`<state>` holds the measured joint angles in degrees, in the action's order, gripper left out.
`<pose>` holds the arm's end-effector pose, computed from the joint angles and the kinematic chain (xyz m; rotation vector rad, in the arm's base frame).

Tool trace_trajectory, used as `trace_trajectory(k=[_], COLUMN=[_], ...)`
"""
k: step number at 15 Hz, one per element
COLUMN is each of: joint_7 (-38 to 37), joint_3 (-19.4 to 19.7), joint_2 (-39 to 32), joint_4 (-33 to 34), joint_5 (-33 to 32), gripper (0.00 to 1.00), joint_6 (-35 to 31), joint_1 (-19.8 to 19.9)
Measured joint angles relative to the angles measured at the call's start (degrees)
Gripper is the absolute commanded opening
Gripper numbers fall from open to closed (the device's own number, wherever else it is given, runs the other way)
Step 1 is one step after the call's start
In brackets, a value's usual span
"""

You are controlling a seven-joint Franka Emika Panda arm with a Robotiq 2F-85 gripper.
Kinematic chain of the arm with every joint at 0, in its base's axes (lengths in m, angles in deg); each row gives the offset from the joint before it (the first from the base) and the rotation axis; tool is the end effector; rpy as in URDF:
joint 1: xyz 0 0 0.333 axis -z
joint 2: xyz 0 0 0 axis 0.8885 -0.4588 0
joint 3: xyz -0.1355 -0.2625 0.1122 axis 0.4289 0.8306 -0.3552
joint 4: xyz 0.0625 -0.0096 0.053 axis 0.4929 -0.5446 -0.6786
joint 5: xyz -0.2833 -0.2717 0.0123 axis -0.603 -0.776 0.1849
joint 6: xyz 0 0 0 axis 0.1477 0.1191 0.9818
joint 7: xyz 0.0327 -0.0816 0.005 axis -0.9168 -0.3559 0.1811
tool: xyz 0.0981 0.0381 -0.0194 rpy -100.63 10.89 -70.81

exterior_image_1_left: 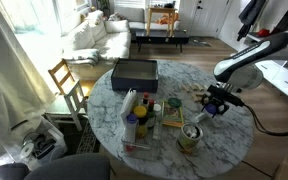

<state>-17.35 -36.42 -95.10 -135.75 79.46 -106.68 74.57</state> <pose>0.5189 -0.2068 0.1858 -2.2587 1.8093 0.2531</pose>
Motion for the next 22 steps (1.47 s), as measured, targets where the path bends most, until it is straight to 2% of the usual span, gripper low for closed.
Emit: trace_trajectory(k=[3,12,14,22], joint_7=[0.70,1.18,-0.49,-15.38], joint_3=[-0.16,-1.61,-1.04,2.47], joint_2=[-0.05,0.66,1.69,5.52], joint_4=[0.09,2.22,2.49,2.50], joint_5=[1.74,1.15,-2.27,-25.24], gripper=[0.12,0.11,0.11,0.11], joint_6=[0.00,-0.11,-0.86,-2.63], joint_1=[0.25,-1.40,-3.07,-11.54])
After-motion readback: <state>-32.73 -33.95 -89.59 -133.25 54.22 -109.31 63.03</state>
